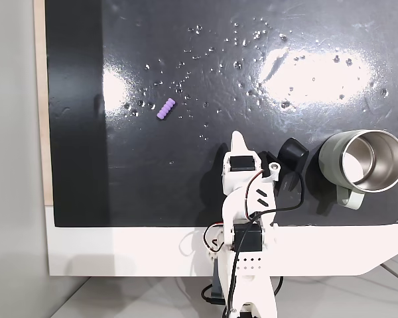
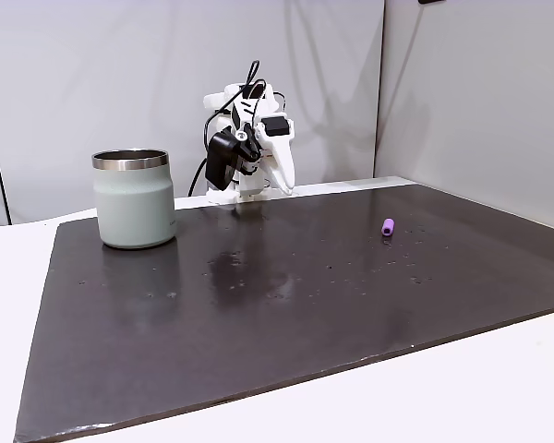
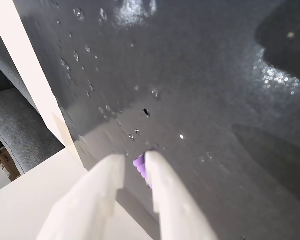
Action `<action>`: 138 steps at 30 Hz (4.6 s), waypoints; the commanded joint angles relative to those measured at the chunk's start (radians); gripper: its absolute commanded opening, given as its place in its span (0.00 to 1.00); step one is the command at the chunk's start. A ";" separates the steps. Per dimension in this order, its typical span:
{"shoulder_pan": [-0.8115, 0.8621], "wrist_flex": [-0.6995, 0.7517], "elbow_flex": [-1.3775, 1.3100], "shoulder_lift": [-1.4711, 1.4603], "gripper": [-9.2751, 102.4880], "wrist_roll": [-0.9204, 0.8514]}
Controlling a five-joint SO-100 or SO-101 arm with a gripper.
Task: Grasp a pengrip and put it in the cup.
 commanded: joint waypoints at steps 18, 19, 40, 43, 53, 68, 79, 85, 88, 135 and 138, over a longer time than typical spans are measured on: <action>-0.078 -0.006 -0.310 -0.227 0.08 -0.072; -0.083 -0.006 -0.373 -0.305 0.08 -0.069; -0.334 0.311 -1.328 -1.396 0.18 -0.170; -0.365 0.360 -1.420 -1.503 0.20 -0.172; -0.440 0.459 -1.637 -1.778 0.21 -0.170; -0.466 0.468 -1.744 -1.977 0.19 -0.172; -0.466 0.460 -1.758 -2.011 0.09 -0.172; -0.462 0.465 -1.773 -2.014 0.08 -0.170; -0.453 0.491 -1.786 -1.987 0.08 -0.166; 0.689 1.002 -1.859 -1.155 0.08 -0.626; 0.733 0.956 -1.772 -1.117 0.08 -0.670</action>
